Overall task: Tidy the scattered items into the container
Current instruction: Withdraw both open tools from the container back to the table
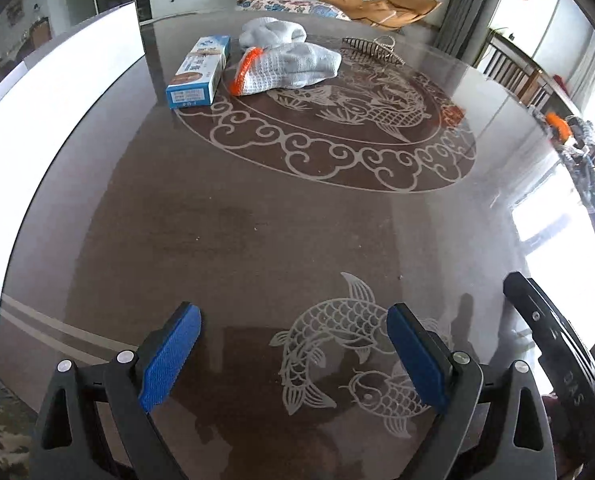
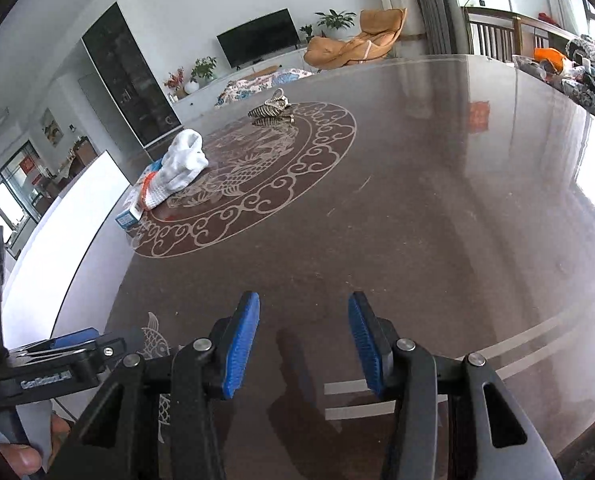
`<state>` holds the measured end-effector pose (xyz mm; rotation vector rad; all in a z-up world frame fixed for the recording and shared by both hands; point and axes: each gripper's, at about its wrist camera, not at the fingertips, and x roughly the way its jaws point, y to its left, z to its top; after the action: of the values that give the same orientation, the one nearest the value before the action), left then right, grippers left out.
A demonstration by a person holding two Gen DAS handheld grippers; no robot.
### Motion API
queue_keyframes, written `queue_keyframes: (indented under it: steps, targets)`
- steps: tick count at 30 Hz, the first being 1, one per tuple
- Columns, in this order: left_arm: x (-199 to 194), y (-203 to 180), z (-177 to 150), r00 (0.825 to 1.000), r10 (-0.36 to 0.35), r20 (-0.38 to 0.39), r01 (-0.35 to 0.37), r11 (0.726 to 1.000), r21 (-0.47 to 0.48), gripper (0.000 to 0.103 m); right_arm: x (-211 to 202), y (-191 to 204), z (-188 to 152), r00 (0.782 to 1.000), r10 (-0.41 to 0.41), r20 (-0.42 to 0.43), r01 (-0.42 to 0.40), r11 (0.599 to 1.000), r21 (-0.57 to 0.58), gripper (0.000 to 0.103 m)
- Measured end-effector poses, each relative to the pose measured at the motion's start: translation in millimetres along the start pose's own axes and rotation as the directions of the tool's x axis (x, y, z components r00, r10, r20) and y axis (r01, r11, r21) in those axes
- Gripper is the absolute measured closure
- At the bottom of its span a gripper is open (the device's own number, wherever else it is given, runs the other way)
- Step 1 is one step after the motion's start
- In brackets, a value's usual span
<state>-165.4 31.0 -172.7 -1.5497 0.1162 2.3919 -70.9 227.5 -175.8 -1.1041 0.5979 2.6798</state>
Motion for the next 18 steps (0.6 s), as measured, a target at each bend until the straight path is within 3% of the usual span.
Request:
queue_keyframes:
  steps: [6, 18]
  targets:
    - [7, -11, -1, 0.997, 0.071, -0.015, -0.071, 0.997, 0.034, 0.000, -2, -2, -6, 1.000, 0.025, 0.003, -0.025, 0.999, -0.047, 0.055]
    - [8, -14, 1, 0.996, 0.084, -0.038, -0.084, 0.996, 0.011, 0.000, -4, -3, -18, 0.997, 0.057, 0.045, -0.052, 0.993, -0.107, 0.054]
